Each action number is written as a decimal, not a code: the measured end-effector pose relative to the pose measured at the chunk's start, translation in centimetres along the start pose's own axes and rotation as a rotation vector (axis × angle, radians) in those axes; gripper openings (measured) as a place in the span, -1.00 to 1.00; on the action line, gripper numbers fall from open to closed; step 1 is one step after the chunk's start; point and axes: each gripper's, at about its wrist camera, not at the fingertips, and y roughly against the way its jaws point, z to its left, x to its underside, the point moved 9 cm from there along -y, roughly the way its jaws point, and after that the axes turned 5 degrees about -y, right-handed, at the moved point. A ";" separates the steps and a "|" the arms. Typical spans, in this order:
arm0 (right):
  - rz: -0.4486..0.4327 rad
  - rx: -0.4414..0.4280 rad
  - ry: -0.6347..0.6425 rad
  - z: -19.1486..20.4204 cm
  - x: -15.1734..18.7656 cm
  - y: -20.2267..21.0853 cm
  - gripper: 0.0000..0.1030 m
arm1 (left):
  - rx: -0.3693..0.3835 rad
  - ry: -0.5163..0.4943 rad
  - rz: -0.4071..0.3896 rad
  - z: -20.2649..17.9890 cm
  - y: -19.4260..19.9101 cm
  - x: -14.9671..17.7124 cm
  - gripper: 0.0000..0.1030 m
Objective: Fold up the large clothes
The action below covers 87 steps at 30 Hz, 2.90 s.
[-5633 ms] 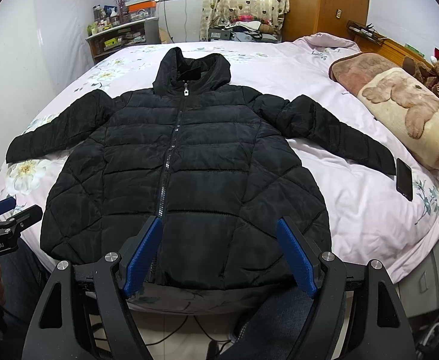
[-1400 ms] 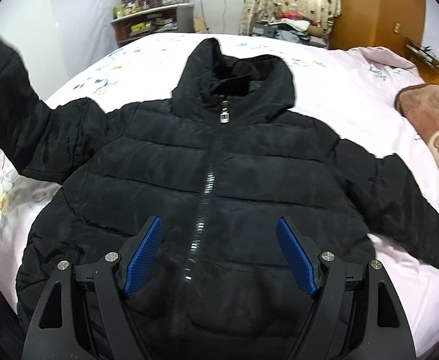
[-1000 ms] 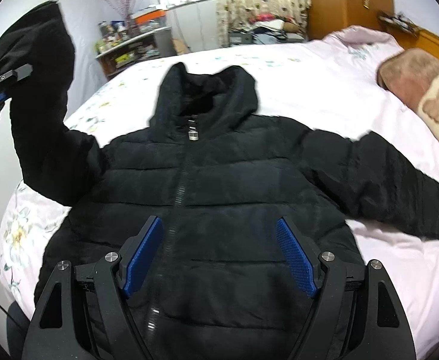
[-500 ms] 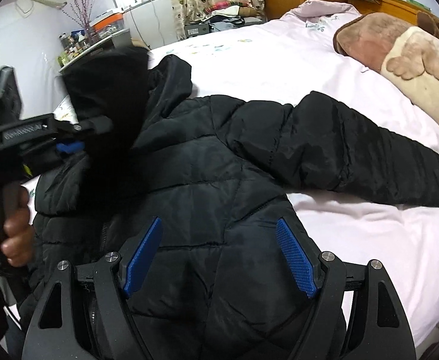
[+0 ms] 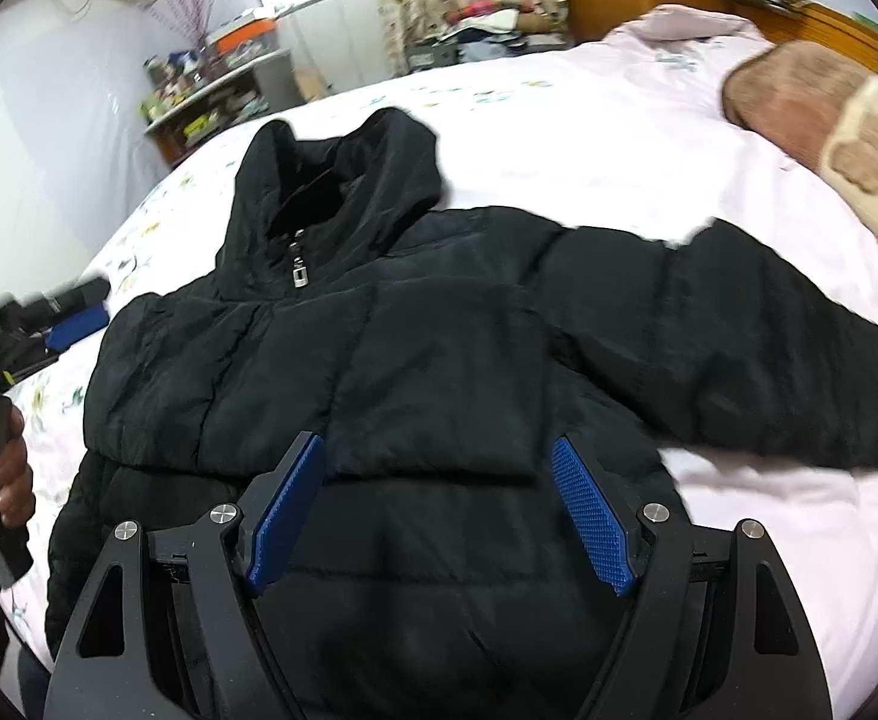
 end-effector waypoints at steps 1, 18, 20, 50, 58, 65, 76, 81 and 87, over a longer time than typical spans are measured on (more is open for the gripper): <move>0.008 0.004 0.009 0.2 -0.3 -1.0 0.30 | -0.062 0.008 0.019 2.0 -0.9 0.5 0.21; 0.026 0.067 0.003 -1.8 -3.8 -5.6 0.12 | -0.167 0.027 -0.039 6.6 -0.5 0.4 0.03; 0.030 0.060 0.004 -1.7 -4.7 -6.3 0.12 | -0.180 0.048 -0.009 7.4 -2.1 0.4 0.05; 0.070 0.092 -0.060 -3.2 1.7 -0.2 0.12 | -0.098 -0.027 0.021 -0.2 5.2 7.2 0.00; 0.012 0.128 -0.171 -8.0 4.8 6.3 0.12 | -0.024 -0.153 0.023 -6.6 8.5 9.8 0.00; -0.017 0.165 -0.303 -13.6 6.2 8.6 0.16 | -0.002 -0.172 0.043 -9.2 8.1 10.0 0.03; -0.055 0.217 -0.518 -24.0 5.4 8.1 0.23 | -0.061 -0.181 0.028 -9.5 4.4 7.1 0.04; -0.076 0.224 -0.678 -30.3 5.3 6.7 0.24 | -0.093 -0.159 0.055 -8.2 1.9 6.5 0.04; -0.132 0.192 -0.850 -35.6 4.5 5.2 0.24 | -0.126 -0.154 0.088 -6.7 -1.0 6.6 0.04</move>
